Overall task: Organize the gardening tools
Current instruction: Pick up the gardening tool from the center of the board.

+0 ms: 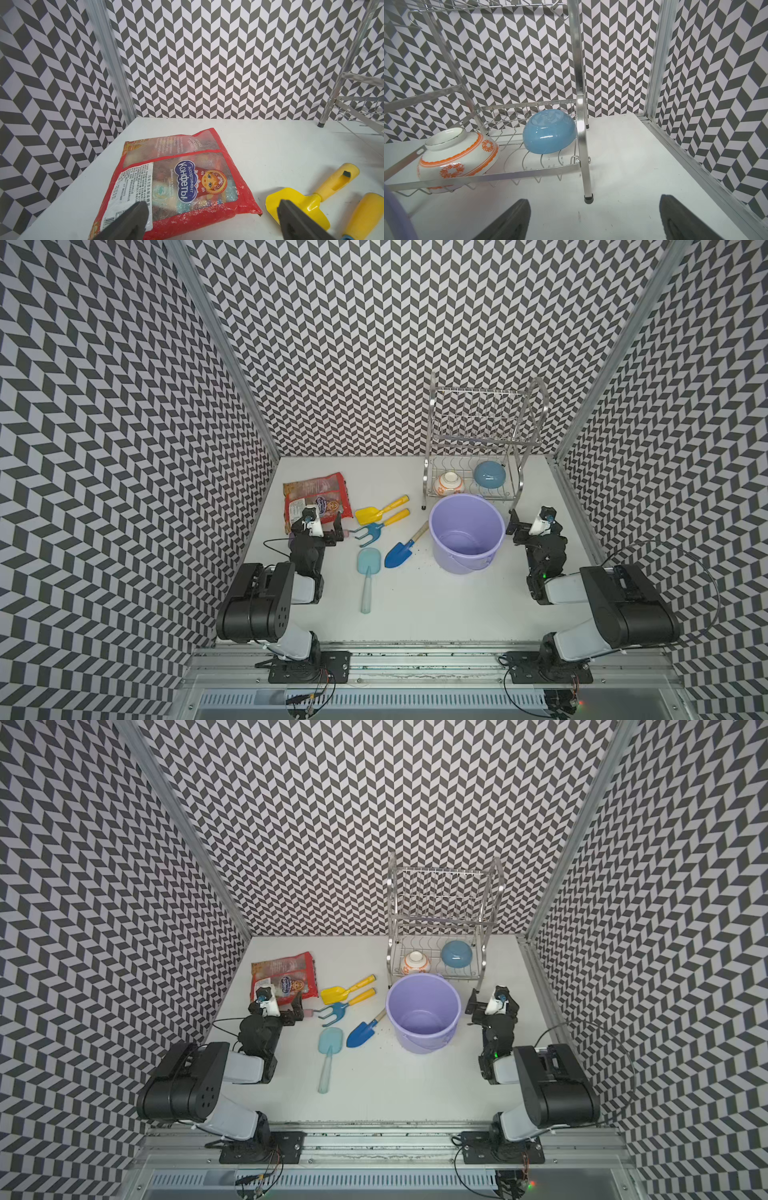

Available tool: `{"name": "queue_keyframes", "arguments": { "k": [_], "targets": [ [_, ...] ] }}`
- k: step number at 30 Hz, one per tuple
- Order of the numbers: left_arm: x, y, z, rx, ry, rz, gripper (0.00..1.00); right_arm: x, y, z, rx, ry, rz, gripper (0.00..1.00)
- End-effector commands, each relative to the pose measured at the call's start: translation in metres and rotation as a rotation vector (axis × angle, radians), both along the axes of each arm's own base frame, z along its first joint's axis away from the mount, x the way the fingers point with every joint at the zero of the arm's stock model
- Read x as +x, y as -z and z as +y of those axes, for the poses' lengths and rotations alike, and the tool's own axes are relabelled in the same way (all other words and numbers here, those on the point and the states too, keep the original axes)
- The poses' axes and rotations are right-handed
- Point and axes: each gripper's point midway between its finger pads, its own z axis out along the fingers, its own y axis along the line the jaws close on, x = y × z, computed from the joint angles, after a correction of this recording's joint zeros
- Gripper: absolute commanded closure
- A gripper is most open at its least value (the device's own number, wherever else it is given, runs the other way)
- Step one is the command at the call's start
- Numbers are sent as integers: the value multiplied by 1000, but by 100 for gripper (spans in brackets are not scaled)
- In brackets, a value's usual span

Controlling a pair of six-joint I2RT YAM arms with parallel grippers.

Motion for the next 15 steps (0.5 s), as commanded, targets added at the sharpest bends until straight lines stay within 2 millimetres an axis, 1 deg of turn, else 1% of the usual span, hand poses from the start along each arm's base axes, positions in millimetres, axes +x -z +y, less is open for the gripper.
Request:
{"name": "queue_keyframes", "arguments": {
  "k": [1, 7, 10, 13, 15],
  "targets": [
    [2, -4, 0, -7, 6, -12, 0, 3, -9, 1, -1, 0, -36, 0],
    [2, -4, 0, -7, 7, -12, 0, 3, -10, 1, 4, 2, -41, 0],
    [2, -4, 0, -7, 7, -12, 0, 3, -14, -6, 23, 45, -41, 0],
    [1, -4, 0, -10, 9, -15, 0, 3, -19, -9, 21, 61, -27, 0],
    [1, -6, 5, -27, -2, -17, 0, 2, -21, -12, 27, 83, -22, 0]
  ]
}}
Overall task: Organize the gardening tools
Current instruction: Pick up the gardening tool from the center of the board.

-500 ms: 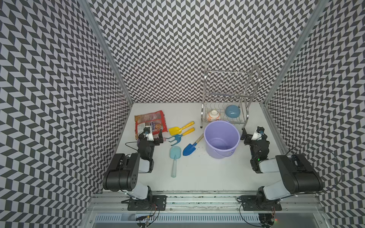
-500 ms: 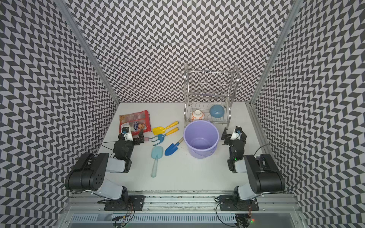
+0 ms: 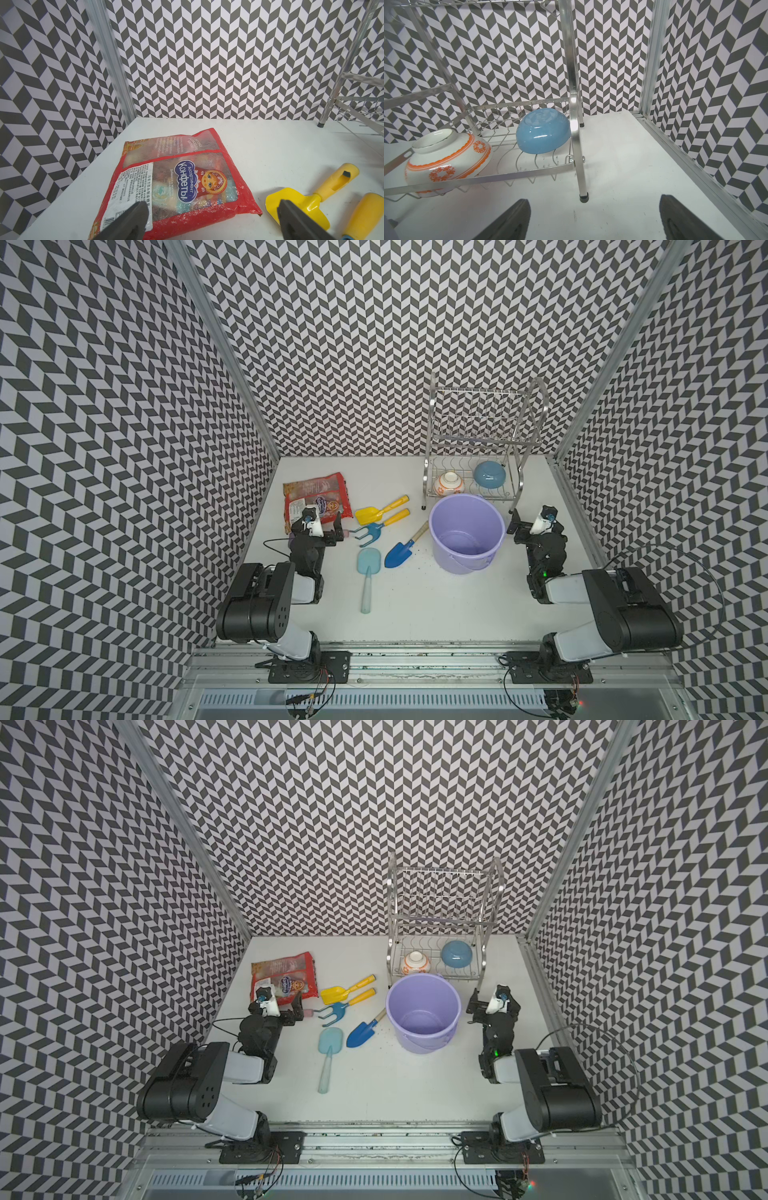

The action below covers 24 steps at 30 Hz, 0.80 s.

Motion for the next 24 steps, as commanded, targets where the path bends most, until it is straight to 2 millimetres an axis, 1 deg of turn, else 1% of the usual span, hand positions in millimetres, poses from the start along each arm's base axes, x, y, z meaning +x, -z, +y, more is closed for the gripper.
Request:
{"name": "queue_keyframes", "arguments": {
  "k": [1, 5, 8, 12, 14, 15, 18, 21, 24],
  "targets": [
    [0, -6, 5, -29, -3, -18, 0, 1, -18, -6, 16, 48, -37, 0],
    [0, -14, 9, -44, -22, -37, 0, -1, -23, -13, 25, 87, -39, 0],
    [6, -22, 12, -48, -33, -10, 0, -4, -23, -20, 51, 132, -3, 0],
    [14, -36, 11, -48, -39, 16, 0, -6, -29, -29, 110, 205, 44, 0],
    [19, -46, 15, -109, -76, 32, 0, -8, -29, -35, 151, 251, 75, 0],
    [22, -47, 16, -136, -83, 46, 0, -9, -28, -36, 171, 267, 93, 0],
    [28, -53, 7, -170, -50, 62, 0, -11, -25, -41, 221, 317, 139, 0],
    [28, -59, -10, -205, 15, 47, 0, -14, -22, -43, 234, 343, 173, 0],
    [27, -60, -27, -227, 64, 48, 0, -16, -24, -43, 247, 358, 196, 0]
  ]
}}
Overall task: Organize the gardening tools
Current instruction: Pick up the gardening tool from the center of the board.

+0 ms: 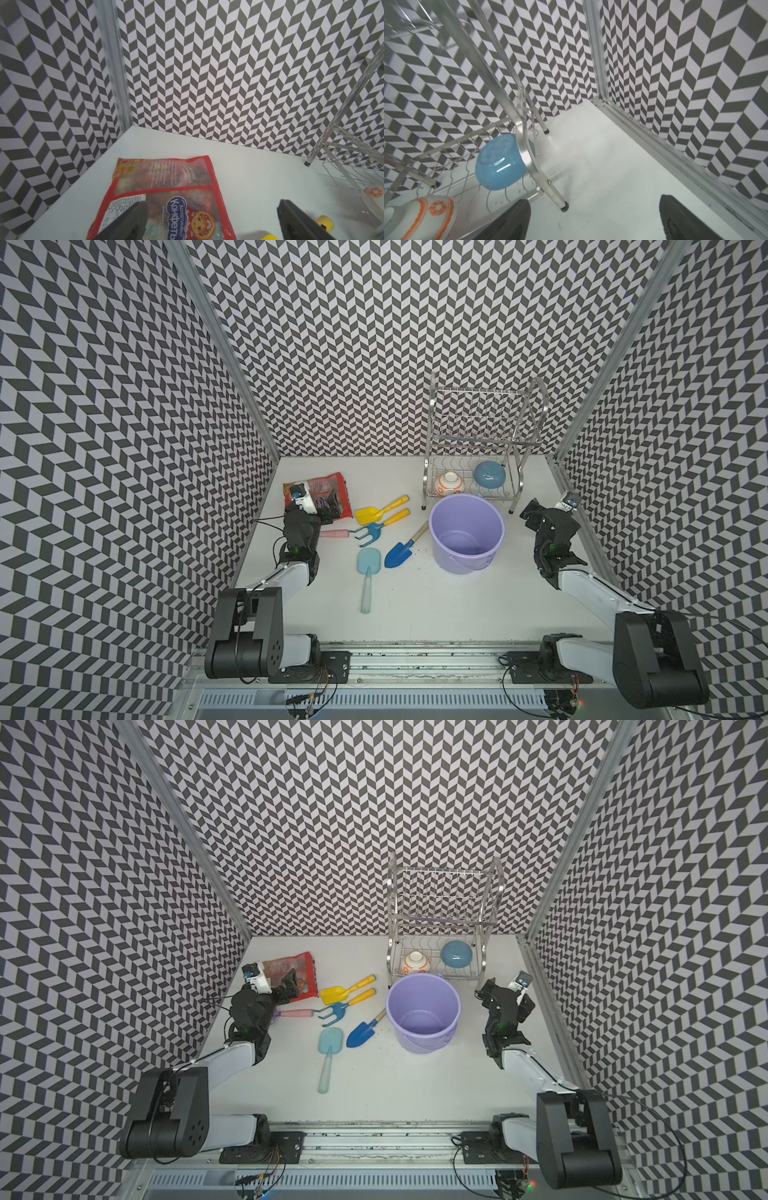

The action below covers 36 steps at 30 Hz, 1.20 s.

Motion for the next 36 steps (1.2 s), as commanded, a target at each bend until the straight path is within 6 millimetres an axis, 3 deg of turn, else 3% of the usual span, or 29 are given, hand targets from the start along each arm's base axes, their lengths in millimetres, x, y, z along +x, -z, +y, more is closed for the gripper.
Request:
{"name": "queue_keyframes", "arguments": {
  "k": [1, 12, 22, 31, 36],
  "targets": [
    [-4, 2, -26, -54, 76, 19, 0, -9, 1, -4, 40, 56, 46, 0],
    [-27, 17, -109, 23, 293, 12, 0, -31, -24, -2, 82, 53, 15, 0],
    [-41, 68, -189, 133, 473, 171, 0, -44, -22, 5, 101, 13, 56, 0],
    [-45, 82, -222, 227, 583, 223, 5, -40, -28, 11, 106, -31, 51, 0],
    [-45, 104, -252, 298, 660, 284, 12, -40, -24, 11, 106, -29, 64, 0]
  ]
}}
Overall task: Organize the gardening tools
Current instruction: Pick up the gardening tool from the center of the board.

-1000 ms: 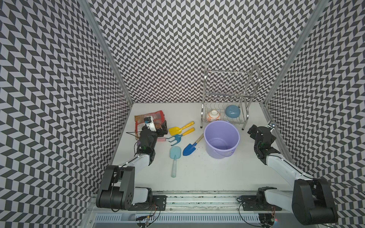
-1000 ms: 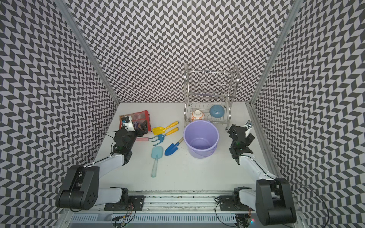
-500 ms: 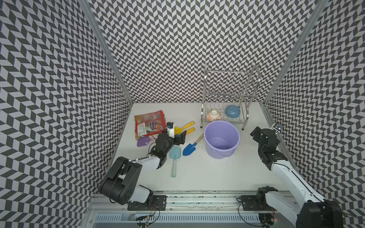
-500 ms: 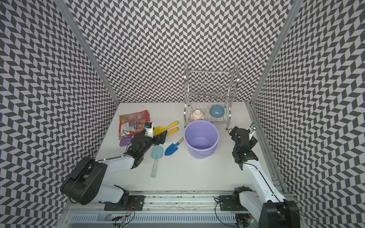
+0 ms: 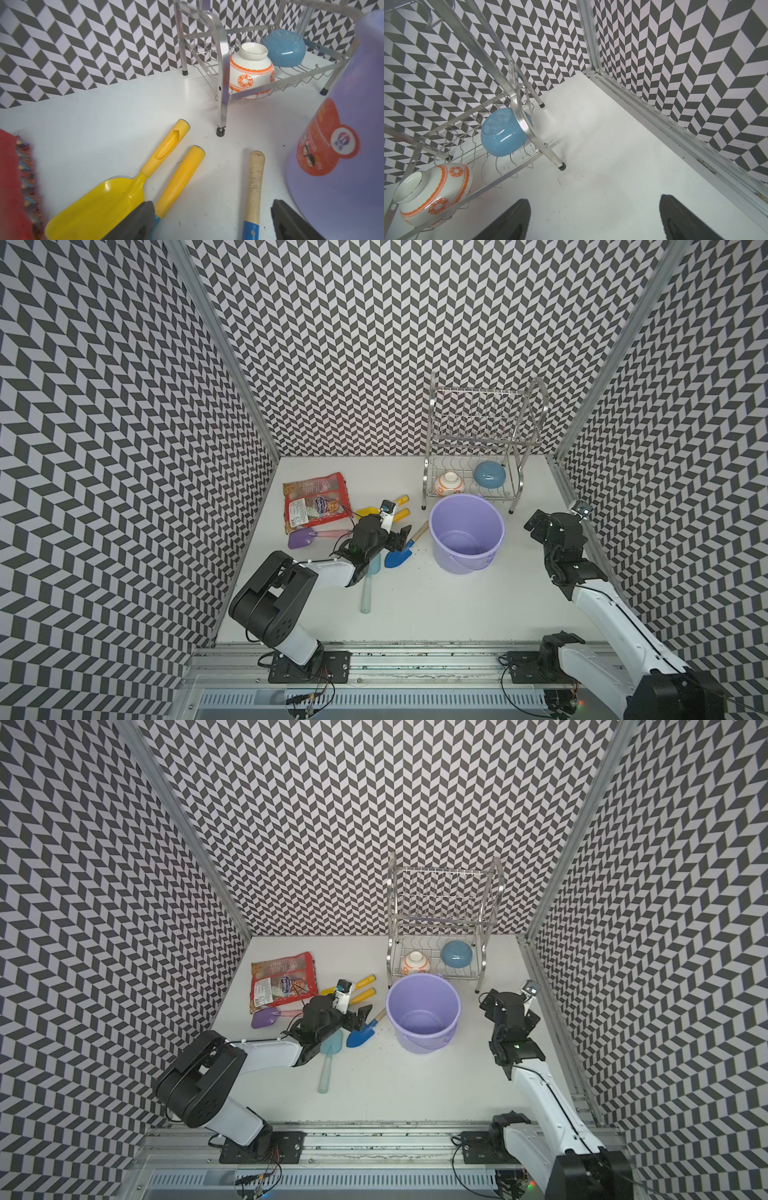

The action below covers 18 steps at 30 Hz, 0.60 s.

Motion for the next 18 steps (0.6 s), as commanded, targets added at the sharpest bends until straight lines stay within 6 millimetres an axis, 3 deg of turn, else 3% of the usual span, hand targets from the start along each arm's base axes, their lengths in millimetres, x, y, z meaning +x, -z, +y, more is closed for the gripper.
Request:
{"name": "queue_keyframes", "arguments": {
  "k": [1, 7, 18],
  "targets": [
    [-3, 19, -22, 75, 77, 47, 12, 6, -16, 3, 5, -9, -41, 0],
    [6, 54, -32, 164, 89, 154, 19, 5, -18, 3, 3, -12, -41, 0],
    [1, 67, -47, 228, 134, 171, 13, 7, -15, 3, -2, -16, -34, 0]
  ]
}}
